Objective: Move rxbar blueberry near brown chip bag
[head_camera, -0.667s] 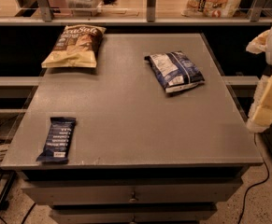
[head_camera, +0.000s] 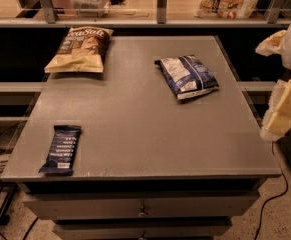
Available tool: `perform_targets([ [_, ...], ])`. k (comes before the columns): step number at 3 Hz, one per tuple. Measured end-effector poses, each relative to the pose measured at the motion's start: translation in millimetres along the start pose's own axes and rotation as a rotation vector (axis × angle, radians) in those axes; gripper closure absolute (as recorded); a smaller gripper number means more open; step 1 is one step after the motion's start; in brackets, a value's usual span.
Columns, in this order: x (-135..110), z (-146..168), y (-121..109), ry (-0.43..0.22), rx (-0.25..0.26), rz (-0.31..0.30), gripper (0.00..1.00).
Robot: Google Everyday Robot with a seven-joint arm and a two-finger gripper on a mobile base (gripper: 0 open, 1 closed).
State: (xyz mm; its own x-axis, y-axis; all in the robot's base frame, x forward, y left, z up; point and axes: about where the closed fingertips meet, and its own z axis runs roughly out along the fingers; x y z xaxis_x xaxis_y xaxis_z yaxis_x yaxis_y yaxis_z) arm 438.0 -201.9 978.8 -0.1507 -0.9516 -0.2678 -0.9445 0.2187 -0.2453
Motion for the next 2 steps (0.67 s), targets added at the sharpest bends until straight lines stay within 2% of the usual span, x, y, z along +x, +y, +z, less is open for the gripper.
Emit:
perform_targets([
  [1, -35.7, 7.5, 11.8, -0.138, -0.028, -0.092, 0.00],
  [2, -79.8, 13.3, 32.8, -0.294, -0.040, -0.150, 0.00],
])
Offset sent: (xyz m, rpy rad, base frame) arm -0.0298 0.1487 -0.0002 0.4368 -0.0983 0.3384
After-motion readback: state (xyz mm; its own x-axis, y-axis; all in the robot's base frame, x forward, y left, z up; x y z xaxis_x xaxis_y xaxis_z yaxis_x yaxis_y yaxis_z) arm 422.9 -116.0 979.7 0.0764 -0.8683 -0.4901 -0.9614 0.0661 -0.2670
